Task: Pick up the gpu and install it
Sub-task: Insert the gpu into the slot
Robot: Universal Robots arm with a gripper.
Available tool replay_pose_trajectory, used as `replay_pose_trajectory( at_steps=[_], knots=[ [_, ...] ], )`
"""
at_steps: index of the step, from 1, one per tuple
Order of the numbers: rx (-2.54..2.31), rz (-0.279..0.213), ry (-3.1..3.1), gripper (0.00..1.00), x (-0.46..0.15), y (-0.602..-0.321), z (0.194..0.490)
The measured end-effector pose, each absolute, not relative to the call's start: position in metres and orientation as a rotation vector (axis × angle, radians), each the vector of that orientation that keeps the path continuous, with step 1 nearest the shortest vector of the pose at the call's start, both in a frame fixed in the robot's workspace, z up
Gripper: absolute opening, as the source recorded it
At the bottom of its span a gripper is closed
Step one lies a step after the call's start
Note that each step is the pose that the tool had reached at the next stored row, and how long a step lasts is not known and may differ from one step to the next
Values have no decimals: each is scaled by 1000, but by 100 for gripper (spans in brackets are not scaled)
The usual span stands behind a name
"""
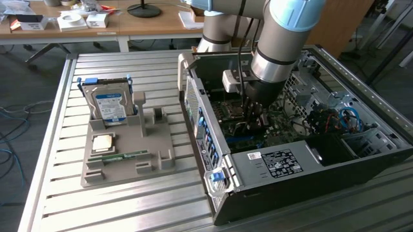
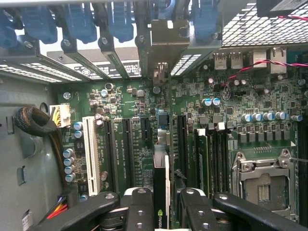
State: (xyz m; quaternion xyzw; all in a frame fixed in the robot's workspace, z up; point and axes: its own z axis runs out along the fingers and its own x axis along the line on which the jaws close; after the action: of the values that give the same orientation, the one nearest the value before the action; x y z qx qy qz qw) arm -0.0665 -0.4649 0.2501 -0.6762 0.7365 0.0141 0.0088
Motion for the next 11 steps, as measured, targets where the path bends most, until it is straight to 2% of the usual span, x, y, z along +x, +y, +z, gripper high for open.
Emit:
replay_pose_trajectory(
  at_steps=[11],
  knots=[
    [-2113,43,2302,26,-67,-464,249]
  ],
)
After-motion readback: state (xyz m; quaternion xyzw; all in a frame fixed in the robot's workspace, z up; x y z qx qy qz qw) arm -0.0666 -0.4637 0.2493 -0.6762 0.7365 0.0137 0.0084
